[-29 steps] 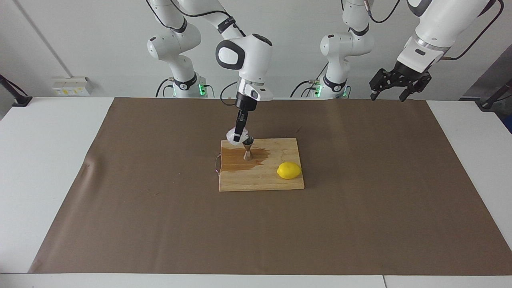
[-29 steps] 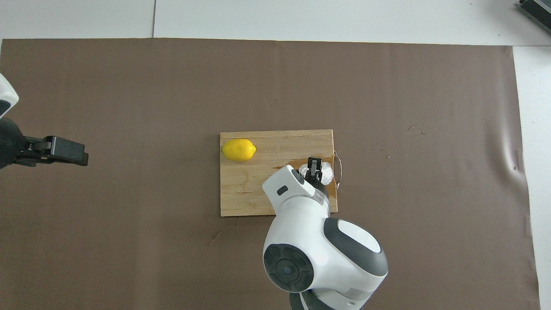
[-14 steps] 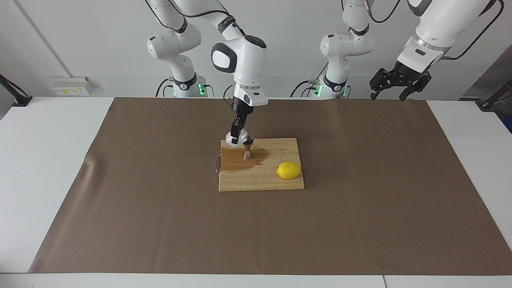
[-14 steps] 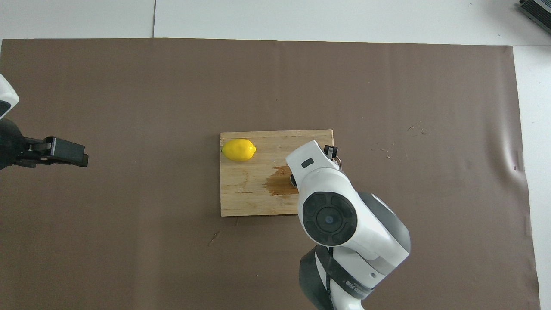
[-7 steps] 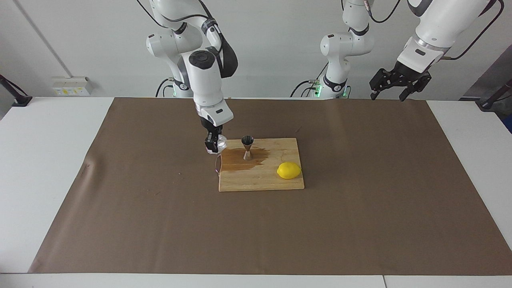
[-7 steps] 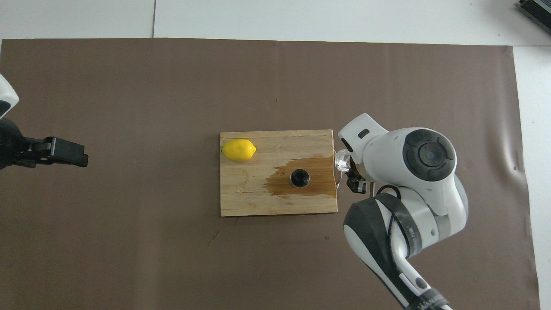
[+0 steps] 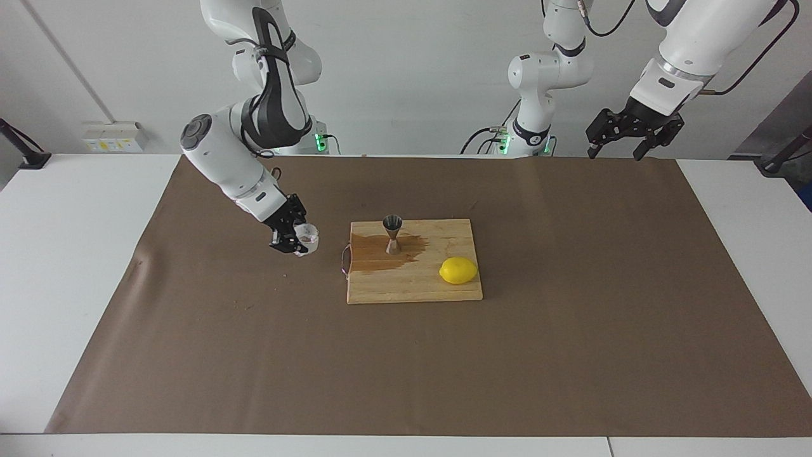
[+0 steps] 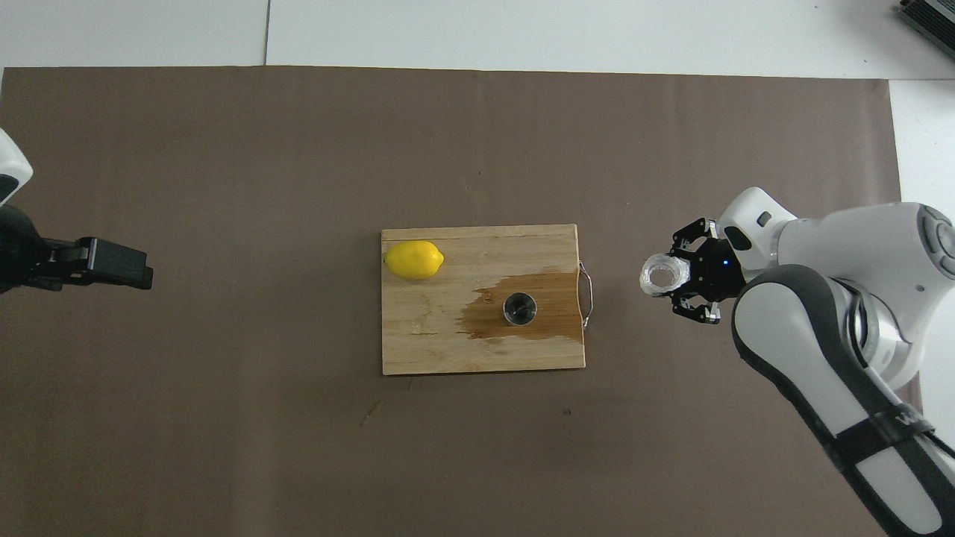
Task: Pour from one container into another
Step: 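Turn the white cup upright and carry it back with the right gripper, then set the white cup down at its start spot and open the right gripper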
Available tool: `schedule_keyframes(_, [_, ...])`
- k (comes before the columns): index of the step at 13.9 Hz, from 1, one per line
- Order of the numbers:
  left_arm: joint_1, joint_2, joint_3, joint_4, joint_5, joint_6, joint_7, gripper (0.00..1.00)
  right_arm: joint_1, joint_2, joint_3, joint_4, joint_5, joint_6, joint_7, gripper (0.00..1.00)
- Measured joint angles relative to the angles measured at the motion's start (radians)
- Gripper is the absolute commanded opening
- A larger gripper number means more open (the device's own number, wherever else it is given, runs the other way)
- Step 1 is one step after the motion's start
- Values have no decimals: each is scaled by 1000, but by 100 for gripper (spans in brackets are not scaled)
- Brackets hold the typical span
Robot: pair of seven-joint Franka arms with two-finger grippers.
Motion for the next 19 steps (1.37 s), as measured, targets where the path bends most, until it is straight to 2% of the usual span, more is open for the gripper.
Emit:
schedule_keyframes(4, [0, 0, 0, 0, 0, 0, 0, 100, -132, 4, -1, -74, 134, 0, -295, 0])
schedule_keyframes(6, [0, 0, 0, 0, 0, 0, 0, 100, -175, 17, -1, -93, 161, 0, -397, 0])
schedule_keyframes(9, [0, 0, 0, 0, 0, 0, 0, 100, -200, 34, -1, -110, 211, 4, -473, 0])
schedule_keyframes(12, [0, 0, 0, 0, 0, 0, 0, 100, -200, 47, 2, -155, 296, 68, -567, 0])
schedule_keyframes(13, [0, 0, 0, 0, 0, 0, 0, 100, -200, 50, 2, -167, 305, 80, -582, 17])
schedule_keyframes(15, [0, 0, 0, 0, 0, 0, 0, 100, -200, 50, 2, -192, 307, 113, -585, 100])
schedule_keyframes(19, [0, 0, 0, 0, 0, 0, 0, 100, -200, 41, 3, -202, 319, 117, -586, 100])
